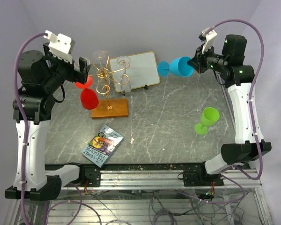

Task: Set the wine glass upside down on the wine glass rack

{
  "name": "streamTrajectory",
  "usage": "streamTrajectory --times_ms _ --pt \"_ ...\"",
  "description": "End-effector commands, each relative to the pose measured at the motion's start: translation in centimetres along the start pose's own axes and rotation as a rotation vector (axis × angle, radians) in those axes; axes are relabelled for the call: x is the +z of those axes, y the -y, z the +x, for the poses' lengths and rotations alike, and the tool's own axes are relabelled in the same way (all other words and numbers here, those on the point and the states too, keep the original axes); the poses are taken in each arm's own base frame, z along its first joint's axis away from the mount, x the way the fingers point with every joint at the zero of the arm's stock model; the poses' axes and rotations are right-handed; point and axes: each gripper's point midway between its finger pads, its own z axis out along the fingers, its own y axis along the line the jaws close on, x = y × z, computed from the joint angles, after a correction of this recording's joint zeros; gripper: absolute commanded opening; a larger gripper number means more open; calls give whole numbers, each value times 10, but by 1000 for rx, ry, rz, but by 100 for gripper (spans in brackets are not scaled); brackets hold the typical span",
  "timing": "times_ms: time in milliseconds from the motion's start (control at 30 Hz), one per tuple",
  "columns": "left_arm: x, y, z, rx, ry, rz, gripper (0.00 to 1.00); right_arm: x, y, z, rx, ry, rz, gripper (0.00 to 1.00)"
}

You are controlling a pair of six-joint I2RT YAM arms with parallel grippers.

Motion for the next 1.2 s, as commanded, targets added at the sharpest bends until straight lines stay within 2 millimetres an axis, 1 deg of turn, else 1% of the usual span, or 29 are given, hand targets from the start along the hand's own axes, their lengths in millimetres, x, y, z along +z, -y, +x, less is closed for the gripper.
streamTrajectory --times_ms 0,100,233,333,467,633,833,1033,1167 --pt "4 -6 -31 -119 85 -28 98 -3 -15 -40 -30 139 1 0" --pt "9 -1 -37 -162 100 5 97 0 -25 -58 -55 184 0 0" --pt "18 6 -39 -233 105 48 95 4 -41 -81 -90 235 -10 0" --pt "22 9 -44 -294 112 64 93 10 -55 -93 -121 254 -26 0" --pt "27 9 -48 -316 134 67 92 16 -70 -103 -177 272 -24 0" --pt "35 6 -50 -328 152 62 91 20 -89 -120 -163 323 -87 0" --pt "44 23 -52 -398 169 165 91 18 -110 -138 -128 374 -163 0" --pt "57 34 -42 -477 147 230 89 15 -130 -152 -80 412 -255 0" --pt "61 43 -34 -528 138 274 86 17 -145 -152 -82 413 -309 0"
